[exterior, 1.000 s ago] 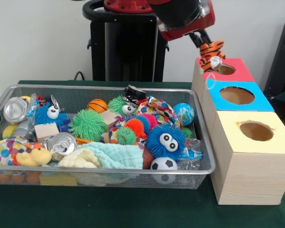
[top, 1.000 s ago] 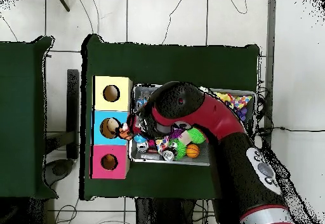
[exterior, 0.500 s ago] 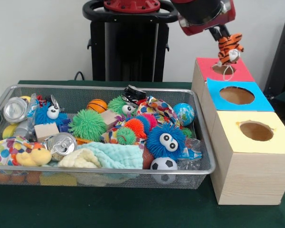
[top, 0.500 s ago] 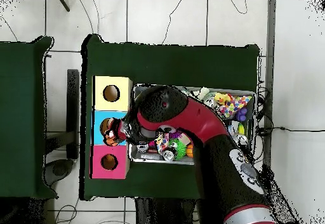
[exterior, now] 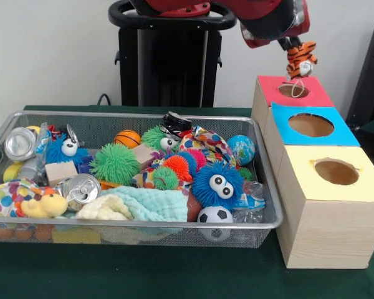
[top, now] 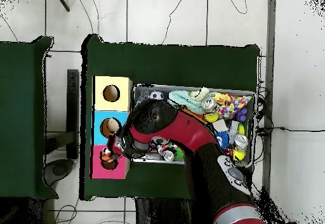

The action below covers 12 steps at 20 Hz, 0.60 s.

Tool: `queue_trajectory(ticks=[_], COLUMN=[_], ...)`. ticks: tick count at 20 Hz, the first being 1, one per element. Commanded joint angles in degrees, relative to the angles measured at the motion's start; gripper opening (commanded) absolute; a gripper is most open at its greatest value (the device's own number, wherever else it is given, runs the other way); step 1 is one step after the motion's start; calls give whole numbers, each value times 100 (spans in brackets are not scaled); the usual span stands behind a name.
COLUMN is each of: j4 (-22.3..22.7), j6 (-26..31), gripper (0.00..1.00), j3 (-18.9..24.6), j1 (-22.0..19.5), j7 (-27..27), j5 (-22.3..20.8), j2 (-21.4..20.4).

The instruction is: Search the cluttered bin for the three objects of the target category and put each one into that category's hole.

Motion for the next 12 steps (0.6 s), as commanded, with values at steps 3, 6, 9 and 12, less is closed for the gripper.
queue_trajectory(ticks=[3,6,9,12], j4=[635,601,607,494], j6=[-702,-1048,-1284,-1473], gripper=[0,0,0,0], j3=[-427,-438,-401,-366], j1=[79,81,85,119], j7=[1241,1086,972,943], j5=[123,132,206,217], j2=[692,922,1102,1311])
